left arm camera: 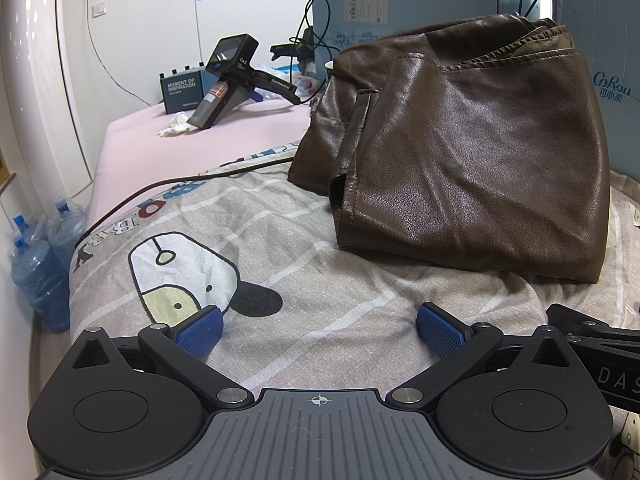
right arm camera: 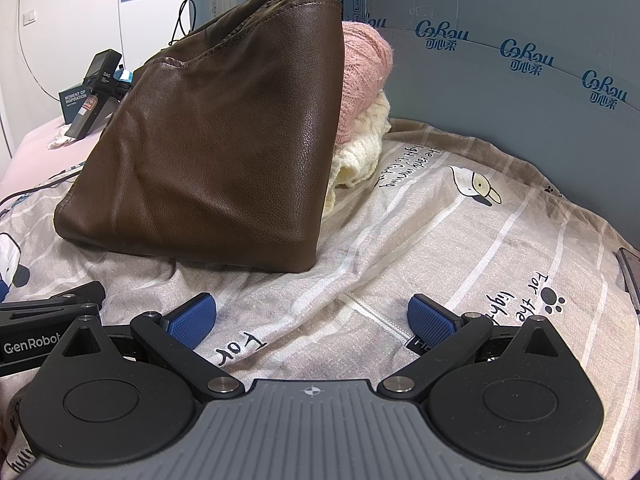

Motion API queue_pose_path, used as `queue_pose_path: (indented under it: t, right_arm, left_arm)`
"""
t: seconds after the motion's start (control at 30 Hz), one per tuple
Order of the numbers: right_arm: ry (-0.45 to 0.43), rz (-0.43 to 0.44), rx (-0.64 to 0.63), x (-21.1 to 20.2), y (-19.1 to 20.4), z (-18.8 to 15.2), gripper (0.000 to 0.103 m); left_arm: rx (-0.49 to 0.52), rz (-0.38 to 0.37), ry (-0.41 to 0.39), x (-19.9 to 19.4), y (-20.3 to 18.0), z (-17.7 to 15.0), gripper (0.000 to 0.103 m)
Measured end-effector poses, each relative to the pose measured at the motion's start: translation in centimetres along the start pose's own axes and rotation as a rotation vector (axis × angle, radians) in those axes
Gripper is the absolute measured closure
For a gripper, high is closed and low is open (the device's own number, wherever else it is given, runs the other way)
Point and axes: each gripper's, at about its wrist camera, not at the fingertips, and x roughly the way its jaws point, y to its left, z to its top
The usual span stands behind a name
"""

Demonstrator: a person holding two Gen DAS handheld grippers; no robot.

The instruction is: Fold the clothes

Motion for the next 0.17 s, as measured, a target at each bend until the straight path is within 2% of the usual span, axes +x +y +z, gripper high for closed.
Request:
queue_pose_path:
  t: [0.17]
  right_arm:
    - [0.0,0.0,0.0,-0.01,0.0,0.0,0.0]
  left_arm:
    - [0.0,0.0,0.0,0.0,0.0,0.0,0.0]
